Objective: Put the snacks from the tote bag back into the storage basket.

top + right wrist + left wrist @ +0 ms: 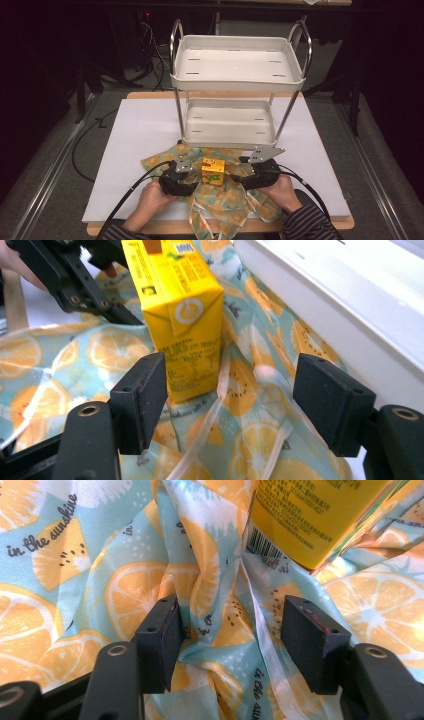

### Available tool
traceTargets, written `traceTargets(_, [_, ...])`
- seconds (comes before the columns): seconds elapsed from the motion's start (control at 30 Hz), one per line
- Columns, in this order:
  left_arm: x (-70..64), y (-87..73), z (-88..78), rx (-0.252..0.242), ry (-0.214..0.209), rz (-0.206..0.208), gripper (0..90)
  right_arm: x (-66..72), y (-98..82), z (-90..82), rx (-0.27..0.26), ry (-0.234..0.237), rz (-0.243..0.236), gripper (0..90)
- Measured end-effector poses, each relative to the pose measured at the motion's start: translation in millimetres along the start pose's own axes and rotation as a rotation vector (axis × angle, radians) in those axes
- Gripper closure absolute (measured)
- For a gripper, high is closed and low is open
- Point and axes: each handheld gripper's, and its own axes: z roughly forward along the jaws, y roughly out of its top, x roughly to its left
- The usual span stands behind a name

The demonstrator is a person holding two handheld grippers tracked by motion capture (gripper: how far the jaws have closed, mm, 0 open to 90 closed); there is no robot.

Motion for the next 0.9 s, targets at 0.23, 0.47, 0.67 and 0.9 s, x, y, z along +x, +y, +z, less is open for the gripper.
traceTargets(0.23, [-0.2, 0.5, 0.4, 0.001, 0.002, -0.004, 41.5, 10.1, 9.0, 1.6, -0.013, 0.013, -0.044, 30.6])
traceTargets(0.47, [-0.1, 0.3, 0.8, -0.003, 0.002, -0.004, 40.7, 10.3, 15.0, 6.7, -0.012, 0.021, -0.051, 29.7])
traceTargets(0.67, [0.4, 0.5, 0.9, -0.002, -0.001, -0.002, 40.6, 14.9, 23.5, 12.4, -0.022, 0.032, -0.071, 29.4])
traceTargets(0.9, [0.4, 0.2, 0.7, -0.002, 0.000, -0.001, 40.3, 14.6, 27.5, 20.3, -0.008, 0.037, -0.081, 29.0])
